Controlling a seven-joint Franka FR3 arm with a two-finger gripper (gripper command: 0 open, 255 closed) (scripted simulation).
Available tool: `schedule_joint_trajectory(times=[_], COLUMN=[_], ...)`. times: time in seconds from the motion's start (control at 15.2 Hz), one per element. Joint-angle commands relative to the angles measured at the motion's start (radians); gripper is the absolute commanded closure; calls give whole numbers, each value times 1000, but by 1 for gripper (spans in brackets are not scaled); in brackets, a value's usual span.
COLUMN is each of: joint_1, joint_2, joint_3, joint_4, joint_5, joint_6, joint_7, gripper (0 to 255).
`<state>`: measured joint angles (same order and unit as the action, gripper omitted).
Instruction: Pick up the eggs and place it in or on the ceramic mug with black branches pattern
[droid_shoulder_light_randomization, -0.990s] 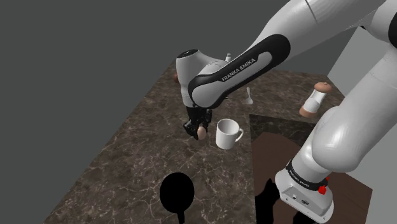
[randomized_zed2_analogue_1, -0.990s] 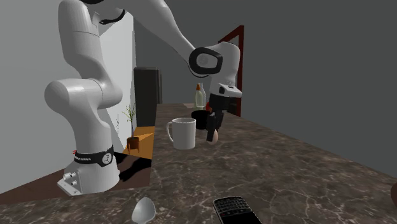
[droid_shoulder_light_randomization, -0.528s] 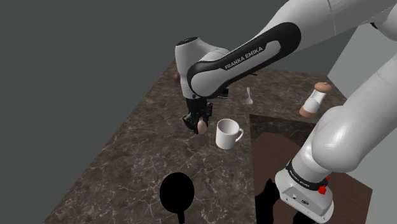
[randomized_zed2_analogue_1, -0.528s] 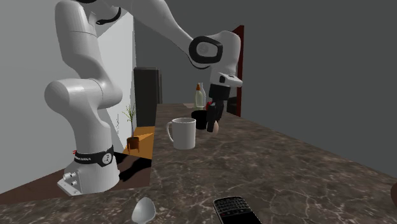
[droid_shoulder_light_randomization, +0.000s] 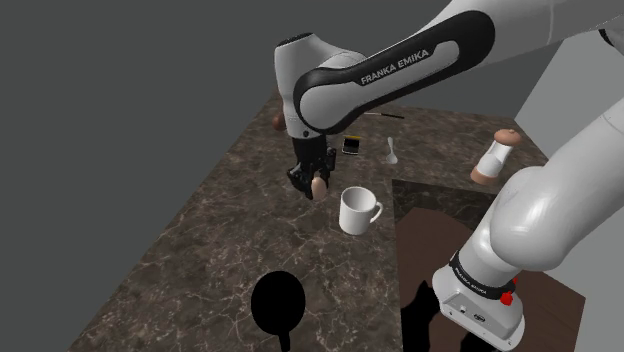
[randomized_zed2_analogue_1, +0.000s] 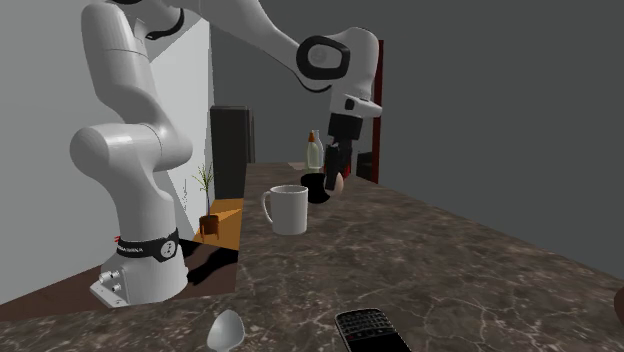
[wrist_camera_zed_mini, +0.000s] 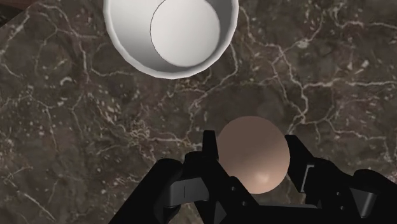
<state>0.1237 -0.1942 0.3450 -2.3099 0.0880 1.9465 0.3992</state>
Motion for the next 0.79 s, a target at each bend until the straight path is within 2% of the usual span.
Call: schedule_joint_trajectory(times=[0.0, 0.73], joint_1=[1, 0], joint_2=[-11, -57], joint_3=[0, -13], joint_4=[18, 125], joint_5=[3, 8], joint_6=[-29, -181], joint_7=[1, -6], gripper=[255, 255])
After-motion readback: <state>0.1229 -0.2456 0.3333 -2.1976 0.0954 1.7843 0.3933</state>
